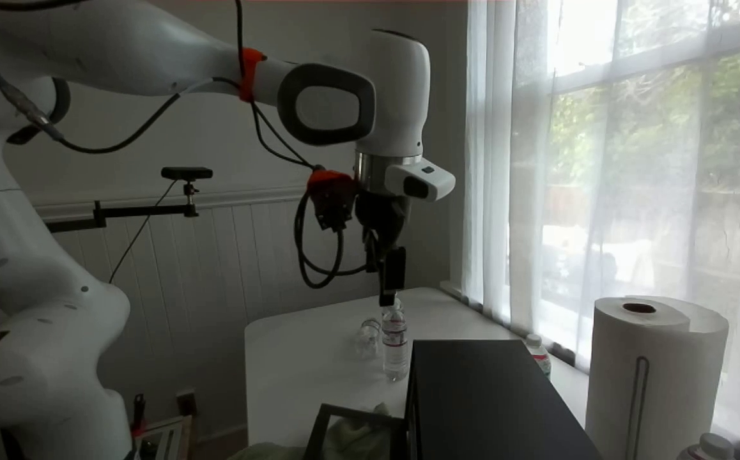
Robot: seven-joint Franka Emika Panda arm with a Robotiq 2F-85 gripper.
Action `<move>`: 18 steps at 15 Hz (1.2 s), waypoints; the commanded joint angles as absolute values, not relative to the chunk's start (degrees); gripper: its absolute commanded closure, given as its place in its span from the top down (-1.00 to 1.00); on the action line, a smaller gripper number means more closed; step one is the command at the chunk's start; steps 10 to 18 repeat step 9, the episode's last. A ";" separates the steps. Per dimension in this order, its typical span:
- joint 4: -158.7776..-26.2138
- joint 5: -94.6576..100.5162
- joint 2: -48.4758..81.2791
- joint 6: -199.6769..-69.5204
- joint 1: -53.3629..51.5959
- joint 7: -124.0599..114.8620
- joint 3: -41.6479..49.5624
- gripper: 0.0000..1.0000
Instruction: Pull open the oven door
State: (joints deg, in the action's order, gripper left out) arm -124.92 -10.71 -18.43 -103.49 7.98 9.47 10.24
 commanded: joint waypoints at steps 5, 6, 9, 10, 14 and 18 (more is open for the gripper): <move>-124.64 -11.06 -18.51 -103.51 7.70 10.57 10.85 1.00; -124.64 -11.06 -18.51 -103.51 7.68 10.57 10.84 1.00; -124.64 -11.06 -18.51 -103.52 7.67 10.58 10.84 1.00; -124.64 -11.06 -18.51 -103.52 7.67 10.58 10.84 1.00; -124.64 -11.06 -18.51 -103.52 7.67 10.58 10.84 1.00; -124.64 -11.06 -18.51 -103.52 7.67 10.58 10.84 1.00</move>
